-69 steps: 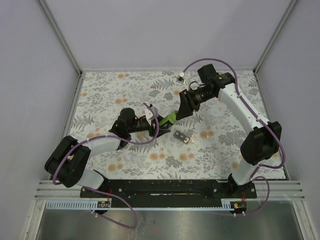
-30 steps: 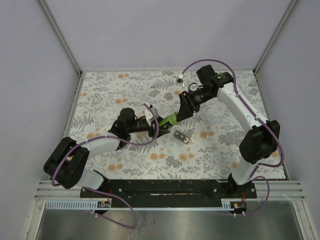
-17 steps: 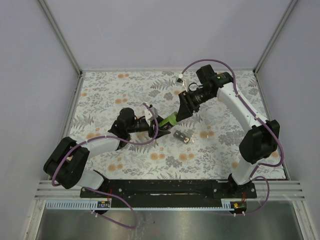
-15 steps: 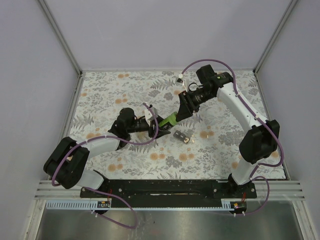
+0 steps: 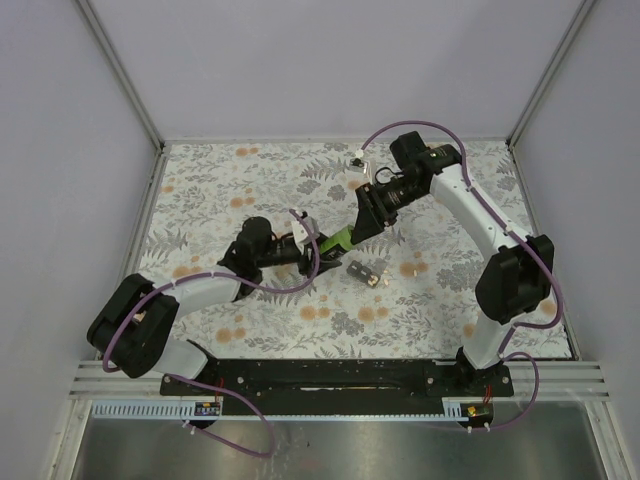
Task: Sort the pills into containers
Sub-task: Screw the lid of the pill bottle onto the pill bottle.
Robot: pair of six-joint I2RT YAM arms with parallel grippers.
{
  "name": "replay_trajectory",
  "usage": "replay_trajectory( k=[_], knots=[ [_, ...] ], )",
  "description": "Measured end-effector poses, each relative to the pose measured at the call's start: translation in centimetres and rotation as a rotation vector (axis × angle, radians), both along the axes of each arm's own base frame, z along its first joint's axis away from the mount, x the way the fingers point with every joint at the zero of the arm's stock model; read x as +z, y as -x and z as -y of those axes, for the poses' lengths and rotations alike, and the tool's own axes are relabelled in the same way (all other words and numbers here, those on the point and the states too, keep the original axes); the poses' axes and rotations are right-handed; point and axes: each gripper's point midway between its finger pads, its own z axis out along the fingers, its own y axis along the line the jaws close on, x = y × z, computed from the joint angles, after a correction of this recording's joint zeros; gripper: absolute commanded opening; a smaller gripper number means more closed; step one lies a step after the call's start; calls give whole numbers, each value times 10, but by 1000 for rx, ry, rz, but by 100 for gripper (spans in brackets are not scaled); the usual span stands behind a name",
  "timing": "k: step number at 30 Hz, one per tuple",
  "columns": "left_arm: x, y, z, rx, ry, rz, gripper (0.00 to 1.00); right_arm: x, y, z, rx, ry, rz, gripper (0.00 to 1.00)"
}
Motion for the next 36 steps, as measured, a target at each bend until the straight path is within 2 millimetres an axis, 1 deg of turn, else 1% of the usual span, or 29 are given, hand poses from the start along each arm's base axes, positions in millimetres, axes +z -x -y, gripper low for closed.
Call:
replay_trajectory(
  k=[5, 9, 13, 15, 20, 22, 25, 28, 31, 36],
  knots=[
    [-6, -5, 2, 40, -45, 71, 0, -5, -2, 0, -43, 31, -50, 28],
    [-15, -9, 3, 87, -109, 122, 0, -14, -3, 0, -78, 62, -126, 32],
    [-21, -12, 2, 115, -154, 158, 0, -21, -3, 1, -92, 80, -165, 39],
    [-23, -13, 2, 124, -171, 179, 0, -23, -2, 1, -94, 85, -177, 46],
    [-25, -15, 2, 131, -193, 208, 0, -26, -1, 3, -95, 95, -198, 53],
    [-26, -15, 1, 130, -195, 210, 0, -26, -1, 3, -95, 96, -202, 59],
    [-26, -13, 1, 129, -192, 211, 0, -27, 0, 3, -93, 97, -210, 70],
    [-21, -13, 3, 124, -169, 218, 0, -27, 4, 3, -83, 96, -227, 73],
    [-12, -11, 7, 114, -135, 228, 0, -27, 8, 3, -72, 100, -235, 82],
    [-6, -6, 11, 87, -100, 217, 0, -27, 11, 4, -57, 100, -233, 87]
  ],
)
